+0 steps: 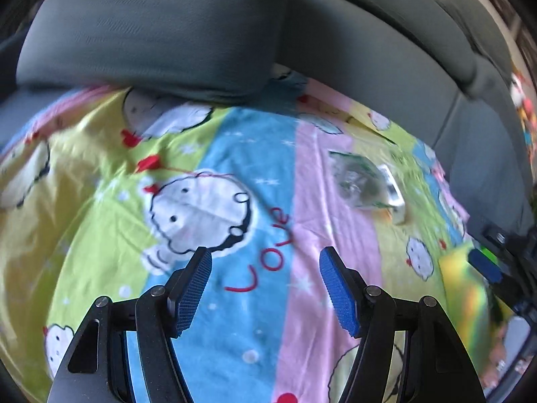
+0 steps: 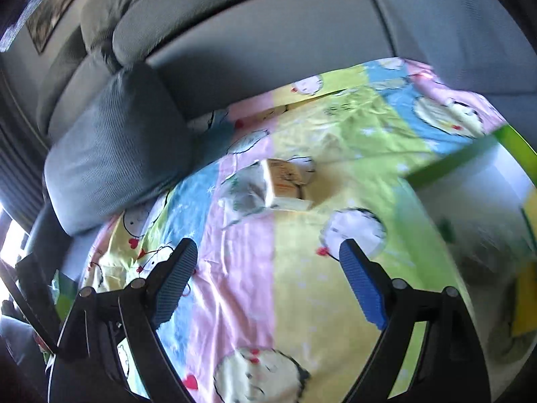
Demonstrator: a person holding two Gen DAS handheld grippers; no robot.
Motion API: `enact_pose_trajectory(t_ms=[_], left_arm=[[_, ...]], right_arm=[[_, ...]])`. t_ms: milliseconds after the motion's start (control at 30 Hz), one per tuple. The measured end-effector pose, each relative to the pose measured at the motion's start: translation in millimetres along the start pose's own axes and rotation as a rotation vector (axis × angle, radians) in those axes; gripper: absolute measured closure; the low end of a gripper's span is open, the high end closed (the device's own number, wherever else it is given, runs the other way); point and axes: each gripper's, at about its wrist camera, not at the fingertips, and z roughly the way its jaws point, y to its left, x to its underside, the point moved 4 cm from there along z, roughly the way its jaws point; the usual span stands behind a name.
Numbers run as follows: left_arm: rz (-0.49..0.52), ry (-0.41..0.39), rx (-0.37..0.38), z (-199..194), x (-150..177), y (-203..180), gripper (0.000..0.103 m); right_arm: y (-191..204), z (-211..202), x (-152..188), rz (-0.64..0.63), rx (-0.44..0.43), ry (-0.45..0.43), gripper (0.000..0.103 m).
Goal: Organize objects
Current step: 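Withdraw the right tool from the box to the clear plastic bag, then close the right tool's fingers on the clear green-printed plastic bag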
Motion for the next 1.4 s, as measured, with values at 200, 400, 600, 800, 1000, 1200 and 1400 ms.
enact_pose_trajectory(t_ms=[200, 400, 600, 800, 1000, 1200, 1400], left_arm=[[-0.059, 0.014, 0.037, -1, -4, 14, 0.035], [-0.105, 0.016, 0.047, 0, -9, 26, 0.036], [-0.104, 0.027, 0.049, 4, -8, 25, 0.036], [-0.079, 0.019, 0.013, 2, -5, 25, 0.035], [-0.088, 0.027, -0.008, 3, -4, 30, 0.035], [-0.081, 0.030, -0.017, 3, -3, 30, 0.035], [-0.047, 0.051, -0.025, 6, 2, 23, 0.035]], right_arm=[[47, 67, -28, -0.055, 0.031, 0.072, 0.017], [57, 121, -41, -0.134, 0.149, 0.081, 0.020], [56, 155, -24, -0.199, 0.179, 0.165, 0.030], [51, 156, -5, -0.176, 0.149, 0.219, 0.046], [65, 125, 28, -0.199, 0.082, 0.352, 0.045], [71, 84, 72, -0.224, -0.002, 0.439, 0.043], [54, 55, 82, -0.172, -0.035, 0.405, 0.020]])
